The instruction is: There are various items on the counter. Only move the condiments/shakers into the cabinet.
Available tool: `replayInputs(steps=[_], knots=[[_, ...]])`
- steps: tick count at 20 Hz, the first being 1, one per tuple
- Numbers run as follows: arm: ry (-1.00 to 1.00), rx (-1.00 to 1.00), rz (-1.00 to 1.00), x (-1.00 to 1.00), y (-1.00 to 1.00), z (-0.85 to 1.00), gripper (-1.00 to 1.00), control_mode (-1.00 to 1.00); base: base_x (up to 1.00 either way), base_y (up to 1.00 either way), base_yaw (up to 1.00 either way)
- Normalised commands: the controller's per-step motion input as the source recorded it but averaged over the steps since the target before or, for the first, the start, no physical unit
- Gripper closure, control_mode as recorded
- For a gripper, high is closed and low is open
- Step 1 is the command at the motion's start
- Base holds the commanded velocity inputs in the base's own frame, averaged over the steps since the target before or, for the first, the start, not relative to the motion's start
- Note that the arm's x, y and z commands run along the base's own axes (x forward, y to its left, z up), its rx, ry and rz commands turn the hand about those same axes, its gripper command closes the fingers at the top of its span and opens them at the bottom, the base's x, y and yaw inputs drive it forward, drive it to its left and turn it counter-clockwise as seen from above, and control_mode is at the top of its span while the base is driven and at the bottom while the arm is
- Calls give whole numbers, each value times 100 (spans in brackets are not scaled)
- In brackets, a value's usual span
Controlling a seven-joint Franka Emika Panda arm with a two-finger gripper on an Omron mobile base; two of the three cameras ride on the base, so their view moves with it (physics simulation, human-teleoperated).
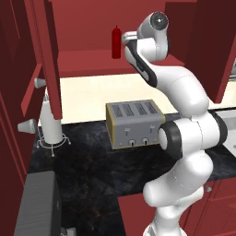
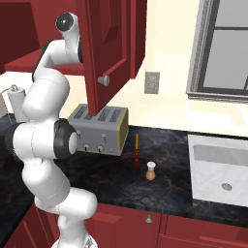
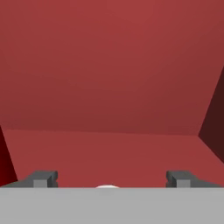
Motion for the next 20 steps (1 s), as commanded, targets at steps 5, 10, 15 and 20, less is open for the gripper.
replayInputs(steps=[5,10,15,20], knots=[[-4,-2,0,3,0,-7,-100,-100,0,0,0],[-15,-9,0,23,0,-30,-100,-100,0,0,0],[-12,-8,0,24,0,-25,-100,-100,0,0,0],[-5,-3,0,23,0,-12,-100,-100,0,0,0]])
